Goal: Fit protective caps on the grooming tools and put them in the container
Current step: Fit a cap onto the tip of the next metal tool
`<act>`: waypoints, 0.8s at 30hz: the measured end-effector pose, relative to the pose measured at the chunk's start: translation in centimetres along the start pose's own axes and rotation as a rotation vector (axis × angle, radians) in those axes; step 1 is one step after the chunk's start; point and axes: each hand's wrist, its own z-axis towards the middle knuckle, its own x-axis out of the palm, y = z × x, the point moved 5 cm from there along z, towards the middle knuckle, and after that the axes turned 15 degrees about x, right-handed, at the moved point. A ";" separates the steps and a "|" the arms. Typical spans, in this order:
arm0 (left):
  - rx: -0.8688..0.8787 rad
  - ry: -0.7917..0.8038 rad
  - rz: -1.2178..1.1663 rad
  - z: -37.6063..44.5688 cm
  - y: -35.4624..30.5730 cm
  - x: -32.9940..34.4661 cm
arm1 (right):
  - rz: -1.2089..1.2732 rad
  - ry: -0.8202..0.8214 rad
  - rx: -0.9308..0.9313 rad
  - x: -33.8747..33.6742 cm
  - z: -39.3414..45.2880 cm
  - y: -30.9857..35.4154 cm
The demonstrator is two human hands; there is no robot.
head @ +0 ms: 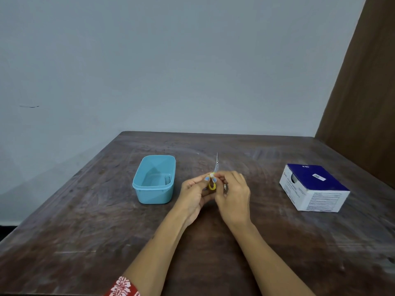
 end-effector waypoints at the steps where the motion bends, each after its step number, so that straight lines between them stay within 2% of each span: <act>1: -0.003 0.004 0.005 0.0 0.1 0.0 | 0.007 -0.001 0.002 0.0 0.0 0.0; 6: 0.046 -0.055 -0.027 0.2 -0.2 -0.5 | 0.009 0.070 -0.088 0.2 -0.1 0.3; 10: 0.093 -0.131 -0.037 0.5 -0.5 -1.0 | -0.018 0.150 -0.083 0.9 -0.3 0.2; 13: 0.081 -0.127 -0.009 0.4 -0.3 -1.0 | -0.024 0.063 -0.055 0.5 -0.1 0.1; 17: 0.052 -0.044 0.019 0.1 0.0 -0.4 | -0.022 -0.079 0.003 -0.4 0.3 -0.5; 24: 0.088 -0.079 0.039 0.3 -0.2 -0.7 | 0.015 0.002 -0.034 0.0 -0.1 0.1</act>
